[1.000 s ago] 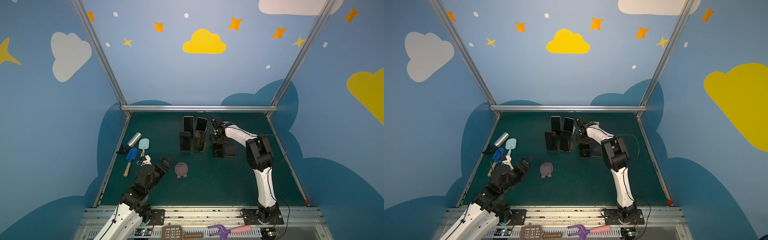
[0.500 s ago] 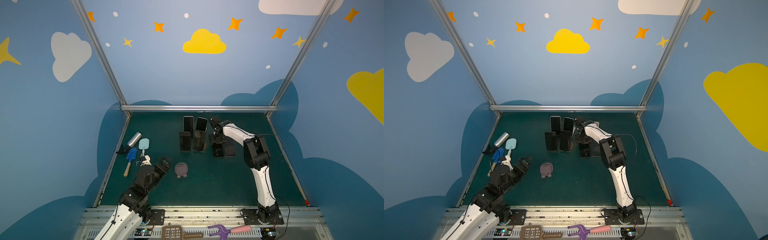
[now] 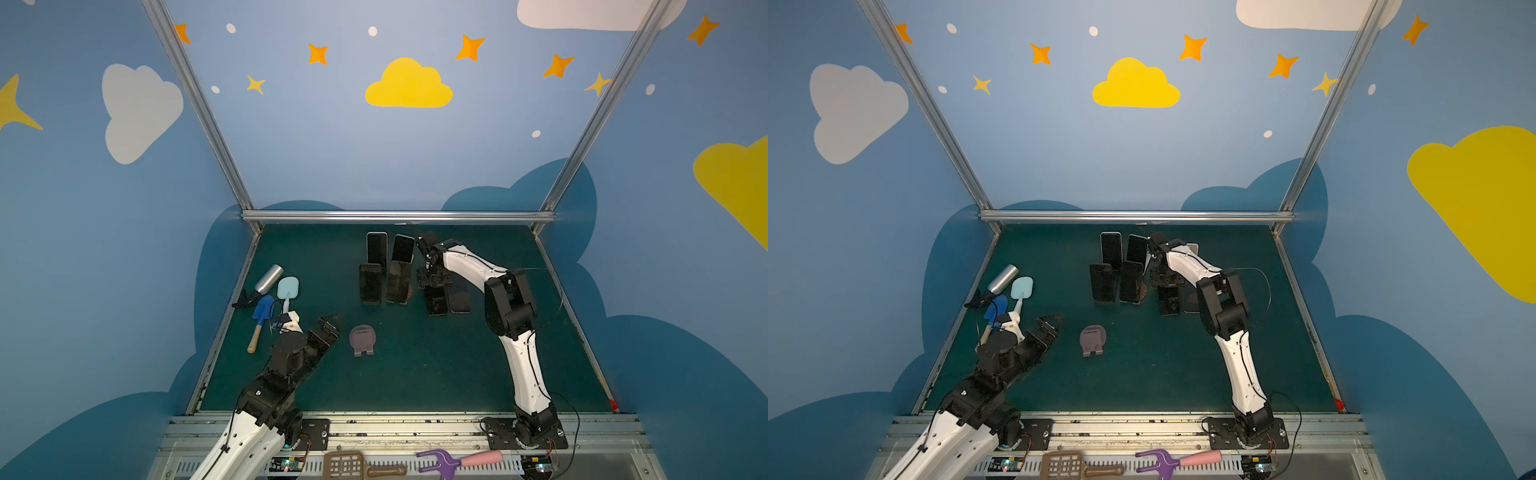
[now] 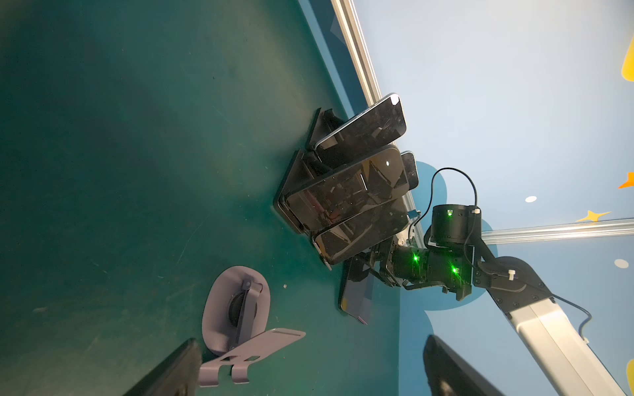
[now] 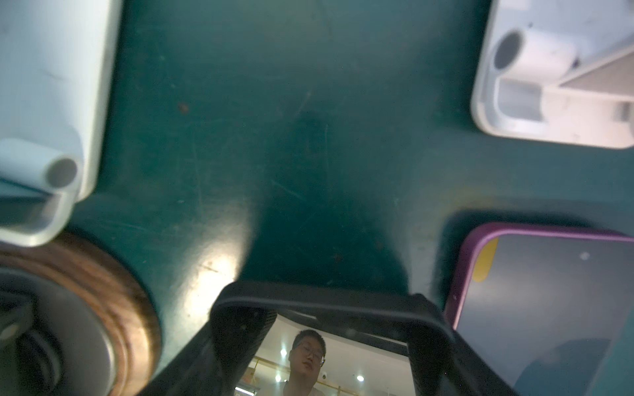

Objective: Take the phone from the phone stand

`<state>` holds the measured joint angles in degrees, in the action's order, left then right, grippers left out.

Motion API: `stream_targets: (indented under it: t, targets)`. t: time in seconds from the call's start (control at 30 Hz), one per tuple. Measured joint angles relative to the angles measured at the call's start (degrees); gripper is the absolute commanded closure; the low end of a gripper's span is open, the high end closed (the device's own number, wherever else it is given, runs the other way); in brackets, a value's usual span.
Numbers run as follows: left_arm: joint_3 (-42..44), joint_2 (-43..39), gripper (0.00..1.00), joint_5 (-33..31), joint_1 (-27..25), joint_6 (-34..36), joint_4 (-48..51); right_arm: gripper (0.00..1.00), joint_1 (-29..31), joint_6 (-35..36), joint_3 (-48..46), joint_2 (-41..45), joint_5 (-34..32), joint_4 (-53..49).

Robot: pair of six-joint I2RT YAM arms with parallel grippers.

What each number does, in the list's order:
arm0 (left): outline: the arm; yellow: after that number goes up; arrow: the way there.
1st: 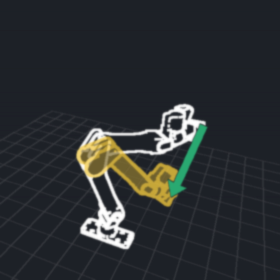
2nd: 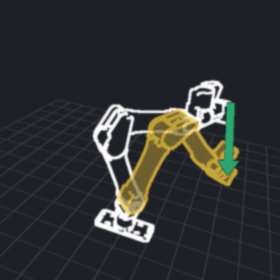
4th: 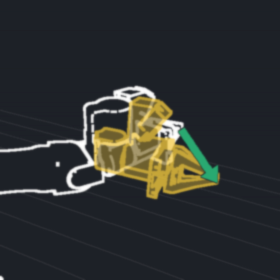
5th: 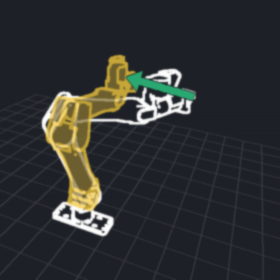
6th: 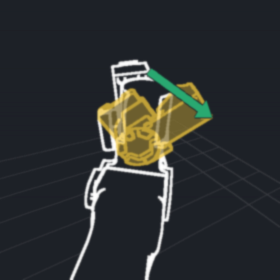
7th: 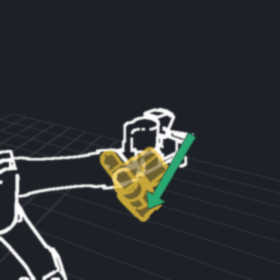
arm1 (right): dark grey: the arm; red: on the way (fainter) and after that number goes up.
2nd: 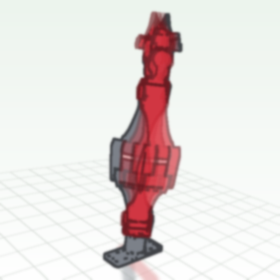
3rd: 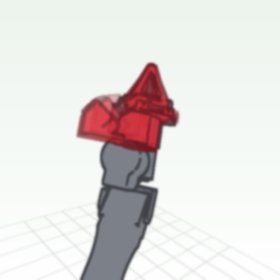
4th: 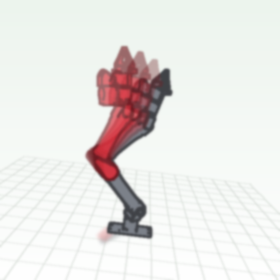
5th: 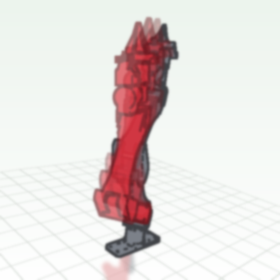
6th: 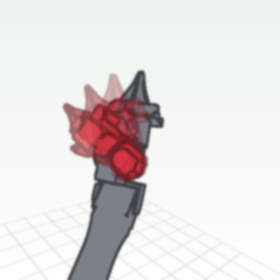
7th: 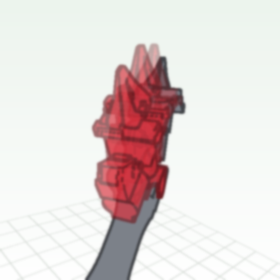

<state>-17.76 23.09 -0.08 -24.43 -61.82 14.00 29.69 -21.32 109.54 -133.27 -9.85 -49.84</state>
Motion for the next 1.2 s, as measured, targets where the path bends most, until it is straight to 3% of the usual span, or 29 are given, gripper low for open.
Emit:
stream_targets:
  t: [1.2]
  targets:
    - [-0.3,-2.7,0.00,0.0,0.0,0.0,3.2,0.22,-1.4,-1.2,-0.5,0.1,3.9,0.2]
